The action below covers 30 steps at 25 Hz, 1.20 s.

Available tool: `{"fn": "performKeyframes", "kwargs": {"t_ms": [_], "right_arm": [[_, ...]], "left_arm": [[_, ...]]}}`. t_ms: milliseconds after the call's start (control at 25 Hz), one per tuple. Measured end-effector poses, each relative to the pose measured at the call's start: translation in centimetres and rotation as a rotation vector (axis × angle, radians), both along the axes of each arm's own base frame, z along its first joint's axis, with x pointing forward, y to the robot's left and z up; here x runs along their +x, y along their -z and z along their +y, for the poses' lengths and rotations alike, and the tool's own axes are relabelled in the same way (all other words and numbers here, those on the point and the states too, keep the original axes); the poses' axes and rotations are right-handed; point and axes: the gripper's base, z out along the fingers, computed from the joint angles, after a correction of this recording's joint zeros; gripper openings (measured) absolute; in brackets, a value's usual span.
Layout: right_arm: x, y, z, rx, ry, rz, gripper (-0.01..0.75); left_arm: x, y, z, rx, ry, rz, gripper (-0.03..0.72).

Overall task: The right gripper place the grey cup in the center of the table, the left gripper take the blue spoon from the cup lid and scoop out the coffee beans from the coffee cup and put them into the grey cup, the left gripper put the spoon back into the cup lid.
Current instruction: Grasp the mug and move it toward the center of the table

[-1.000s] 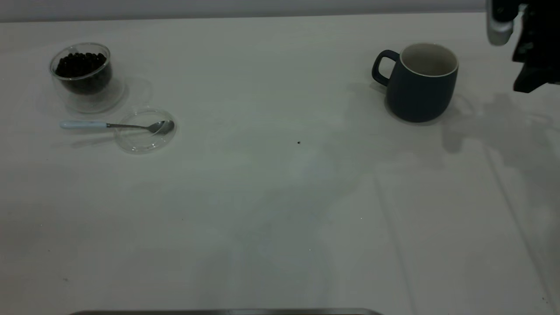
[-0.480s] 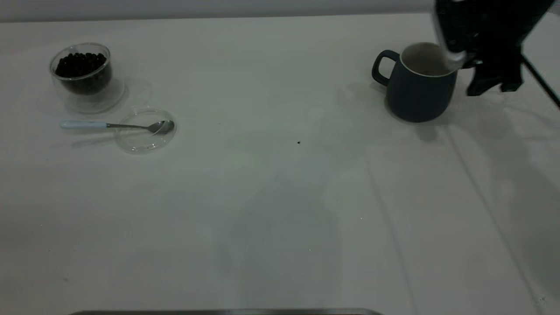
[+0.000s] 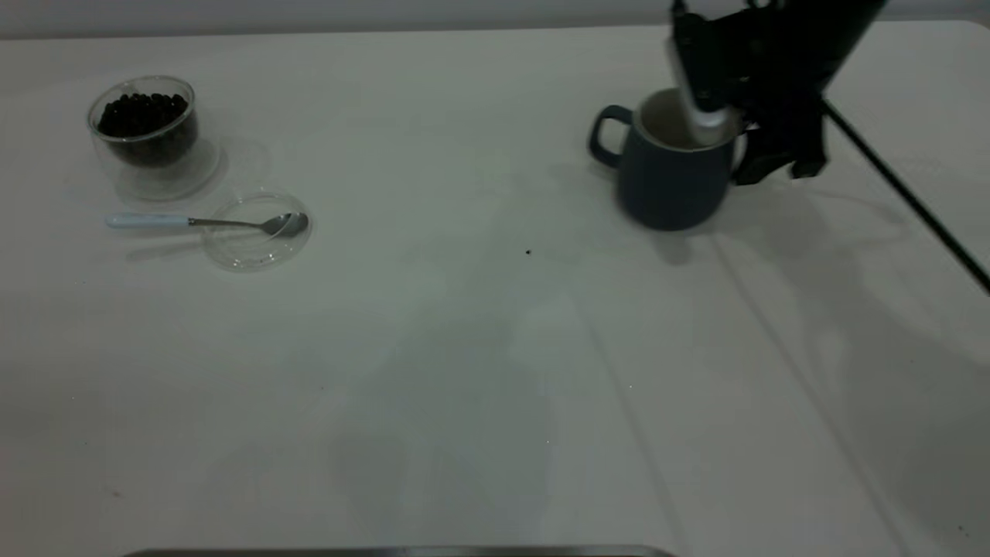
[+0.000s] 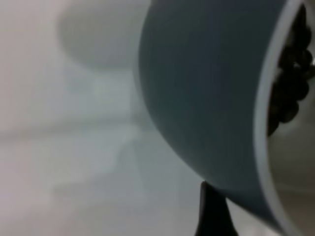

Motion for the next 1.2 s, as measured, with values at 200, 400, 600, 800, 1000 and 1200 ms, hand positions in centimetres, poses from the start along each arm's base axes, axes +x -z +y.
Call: {"fn": "performKeyframes", "kwargs": {"t_ms": [200,400,600,800,1000,1200], "right_arm": [[-1.4,0.0,3.8,0.086,0.106,0.053,0.462],[-2.9,-0.1,7.1,0.17,0.247,0.102,0.462],[-3.7,-0.2,9.2,0.286,0.461,0.159,0.462],[-3.5,-1.0,10.7,0.47,0.741,0.237,0.462],[-2.7,-2.3,11.8,0.608,0.878,0.293,0.462],[-3.3,-4.4,11.8,0.562,0.825,0.346,0.462]], "left_arm": [[0.0,0.0,0.0,0.0,0.0,0.0,0.592],[0.0,0.0,0.0,0.0,0.0,0.0,0.592],[0.0,0.0,0.0,0.0,0.0,0.0,0.592],[0.0,0.0,0.0,0.0,0.0,0.0,0.592],[0.0,0.0,0.0,0.0,0.0,0.0,0.592],[0.0,0.0,0.0,0.0,0.0,0.0,0.592]]}}
